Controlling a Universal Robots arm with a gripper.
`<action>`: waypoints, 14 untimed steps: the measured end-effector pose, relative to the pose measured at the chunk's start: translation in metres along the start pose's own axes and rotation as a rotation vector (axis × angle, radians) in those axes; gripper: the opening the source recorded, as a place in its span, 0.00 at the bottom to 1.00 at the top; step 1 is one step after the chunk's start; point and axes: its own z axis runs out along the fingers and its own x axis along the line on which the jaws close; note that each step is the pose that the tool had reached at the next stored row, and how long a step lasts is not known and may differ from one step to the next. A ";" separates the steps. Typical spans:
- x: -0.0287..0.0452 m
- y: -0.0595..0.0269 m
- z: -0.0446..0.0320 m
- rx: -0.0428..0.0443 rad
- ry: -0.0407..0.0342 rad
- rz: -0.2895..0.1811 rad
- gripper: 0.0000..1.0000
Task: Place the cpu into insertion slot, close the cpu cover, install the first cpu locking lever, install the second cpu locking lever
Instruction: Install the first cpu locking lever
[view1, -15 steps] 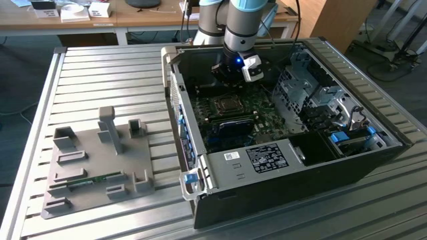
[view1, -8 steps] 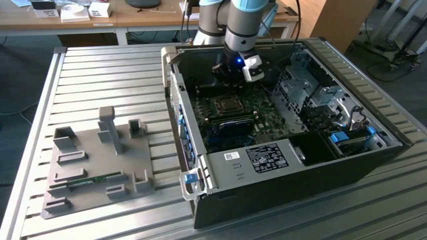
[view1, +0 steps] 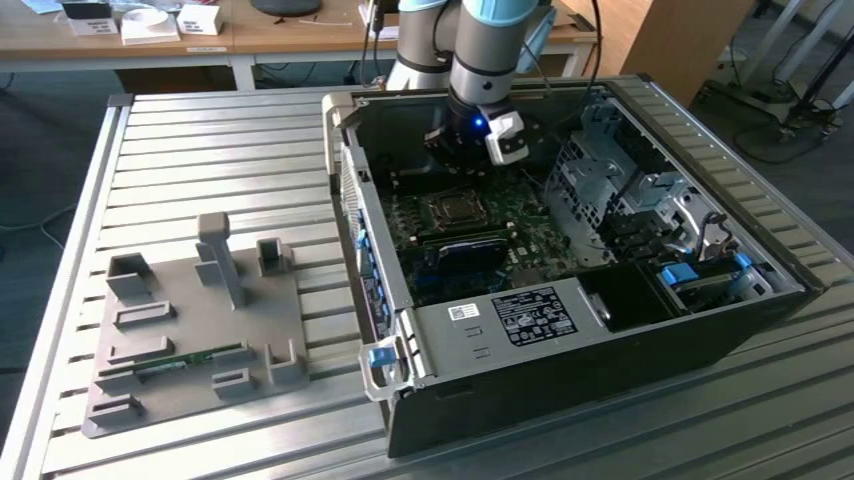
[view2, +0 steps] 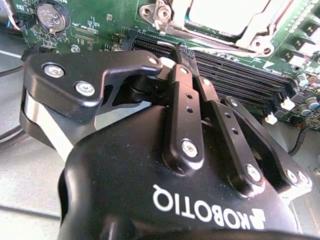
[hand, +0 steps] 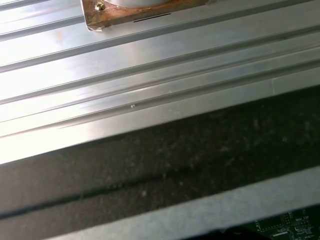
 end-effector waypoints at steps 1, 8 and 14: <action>0.0000 -0.0002 0.0003 0.0000 0.0000 0.000 0.11; -0.0004 -0.0023 0.0019 0.0000 0.0000 0.000 0.11; -0.0012 -0.0056 0.0020 0.0000 0.0000 0.000 0.11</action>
